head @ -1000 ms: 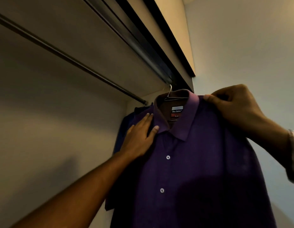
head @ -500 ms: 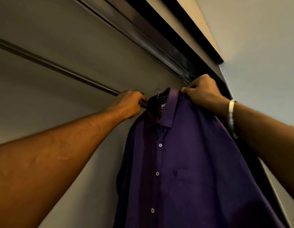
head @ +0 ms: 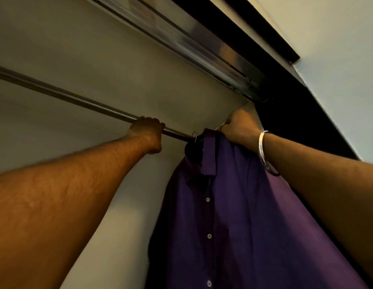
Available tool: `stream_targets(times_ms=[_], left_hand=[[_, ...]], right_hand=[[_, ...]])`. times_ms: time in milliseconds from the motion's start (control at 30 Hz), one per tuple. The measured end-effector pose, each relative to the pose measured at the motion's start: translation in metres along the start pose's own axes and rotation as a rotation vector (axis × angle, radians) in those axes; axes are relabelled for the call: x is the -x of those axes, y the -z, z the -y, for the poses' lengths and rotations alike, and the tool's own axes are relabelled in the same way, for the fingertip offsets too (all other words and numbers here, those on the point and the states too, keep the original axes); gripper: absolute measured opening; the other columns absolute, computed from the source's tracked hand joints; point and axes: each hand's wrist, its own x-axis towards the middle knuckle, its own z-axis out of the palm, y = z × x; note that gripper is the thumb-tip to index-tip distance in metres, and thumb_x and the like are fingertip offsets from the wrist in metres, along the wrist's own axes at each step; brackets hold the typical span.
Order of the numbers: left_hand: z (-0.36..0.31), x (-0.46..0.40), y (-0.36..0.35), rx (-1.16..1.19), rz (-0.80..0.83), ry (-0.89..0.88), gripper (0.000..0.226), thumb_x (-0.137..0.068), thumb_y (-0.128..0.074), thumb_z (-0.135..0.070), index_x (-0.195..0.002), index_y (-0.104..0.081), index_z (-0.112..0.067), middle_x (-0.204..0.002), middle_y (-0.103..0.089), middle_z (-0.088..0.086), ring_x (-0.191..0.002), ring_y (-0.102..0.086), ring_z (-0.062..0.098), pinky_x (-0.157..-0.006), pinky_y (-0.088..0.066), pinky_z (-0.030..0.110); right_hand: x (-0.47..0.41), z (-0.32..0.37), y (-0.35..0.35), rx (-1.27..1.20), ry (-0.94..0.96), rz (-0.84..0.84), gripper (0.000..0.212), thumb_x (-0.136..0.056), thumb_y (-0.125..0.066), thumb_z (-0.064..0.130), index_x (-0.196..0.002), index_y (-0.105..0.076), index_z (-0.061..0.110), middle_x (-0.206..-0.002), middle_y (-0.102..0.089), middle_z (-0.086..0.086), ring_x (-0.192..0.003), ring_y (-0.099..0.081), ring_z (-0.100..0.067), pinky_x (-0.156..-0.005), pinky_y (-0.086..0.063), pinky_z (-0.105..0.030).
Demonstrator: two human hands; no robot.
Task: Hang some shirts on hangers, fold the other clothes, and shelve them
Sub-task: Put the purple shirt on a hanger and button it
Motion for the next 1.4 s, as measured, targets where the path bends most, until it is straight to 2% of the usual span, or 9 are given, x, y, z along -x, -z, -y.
stream_targets(times_ms=[167,333,467,567,667,833,1000,1200,1400], left_hand=[[-0.003,0.004,-0.004,0.017,-0.045,-0.001,0.091,-0.081,-0.075,-0.028,-0.158,-0.026,-0.02,-0.151,-0.042,0.006,-0.137,-0.041,0.027,-0.116,-0.032,0.037],[-0.003,0.008,-0.009,-0.002,-0.042,-0.012,0.095,-0.078,-0.071,-0.036,-0.158,-0.024,-0.019,-0.153,-0.039,0.006,-0.141,-0.036,0.026,-0.122,-0.023,0.039],[-0.008,0.038,-0.021,0.051,-0.111,-0.066,0.092,-0.08,-0.061,-0.049,-0.159,-0.023,-0.022,-0.165,-0.024,0.008,-0.152,-0.019,0.027,-0.127,-0.008,0.045],[-0.025,0.099,-0.053,0.308,-0.15,-0.109,0.09,-0.078,-0.051,-0.065,-0.153,-0.039,-0.017,-0.157,-0.039,0.011,-0.146,-0.033,0.027,-0.124,-0.012,0.046],[-0.048,0.168,-0.09,0.57,-0.114,-0.086,0.078,-0.085,-0.063,-0.057,-0.151,-0.043,-0.019,-0.158,-0.04,0.007,-0.147,-0.033,0.024,-0.124,-0.017,0.047],[-0.08,0.265,-0.109,0.856,-0.074,-0.105,0.074,-0.09,-0.06,-0.06,-0.151,-0.043,-0.022,-0.159,-0.041,0.003,-0.149,-0.032,0.021,-0.124,-0.02,0.044],[-0.112,0.338,-0.064,1.134,-0.119,-0.18,0.068,-0.092,-0.052,-0.063,-0.146,-0.051,-0.021,-0.151,-0.051,0.001,-0.144,-0.041,0.018,-0.123,-0.026,0.044],[-0.136,0.443,0.025,1.421,-0.07,-0.325,0.065,-0.097,-0.039,-0.064,-0.146,-0.051,-0.022,-0.15,-0.052,-0.003,-0.142,-0.043,0.014,-0.123,-0.026,0.041],[-0.145,0.548,0.127,1.656,0.029,-0.416,0.061,-0.097,-0.04,-0.061,-0.14,-0.055,-0.02,-0.142,-0.058,-0.001,-0.135,-0.05,0.019,-0.119,-0.032,0.043]], right_hand=[[-0.001,0.006,0.006,0.079,0.016,0.026,0.017,-0.085,-0.069,0.014,-0.071,-0.064,0.005,-0.071,-0.063,-0.009,-0.064,-0.059,-0.022,-0.047,-0.036,-0.024],[0.015,0.005,-0.002,0.17,0.017,0.141,0.025,-0.085,-0.068,0.021,-0.066,-0.056,0.011,-0.076,-0.062,-0.009,-0.066,-0.057,-0.021,-0.05,-0.035,-0.025],[0.062,-0.001,0.0,0.284,0.041,-0.113,0.018,-0.087,-0.067,0.034,-0.092,-0.069,0.016,-0.094,-0.07,-0.005,-0.087,-0.065,-0.028,-0.065,-0.04,-0.03],[0.112,0.005,0.002,0.311,0.084,-0.131,0.037,-0.09,-0.065,0.037,-0.12,-0.057,0.018,-0.11,-0.067,-0.008,-0.101,-0.063,-0.032,-0.068,-0.037,-0.033],[0.166,0.007,0.007,0.259,0.087,-0.08,0.068,-0.085,-0.069,0.03,-0.142,-0.034,0.022,-0.123,-0.057,-0.01,-0.106,-0.06,-0.034,-0.069,-0.042,-0.034],[0.267,0.012,0.034,0.314,0.017,-0.098,0.068,-0.082,-0.071,0.031,-0.141,-0.038,0.026,-0.123,-0.041,-0.005,-0.094,-0.059,-0.031,-0.075,-0.056,-0.045],[0.356,0.022,0.093,0.418,-0.055,-0.18,0.051,-0.089,-0.066,0.035,-0.135,-0.047,0.024,-0.124,-0.045,-0.003,-0.101,-0.056,-0.027,-0.084,-0.053,-0.044],[0.47,0.065,0.192,0.552,-0.161,-0.14,0.051,-0.09,-0.07,0.034,-0.134,-0.049,0.022,-0.127,-0.048,-0.002,-0.104,-0.057,-0.021,-0.086,-0.048,-0.03],[0.563,0.14,0.318,0.719,-0.236,-0.173,0.043,-0.09,-0.067,0.029,-0.129,-0.05,0.024,-0.124,-0.048,0.004,-0.106,-0.057,-0.015,-0.086,-0.051,-0.036]])
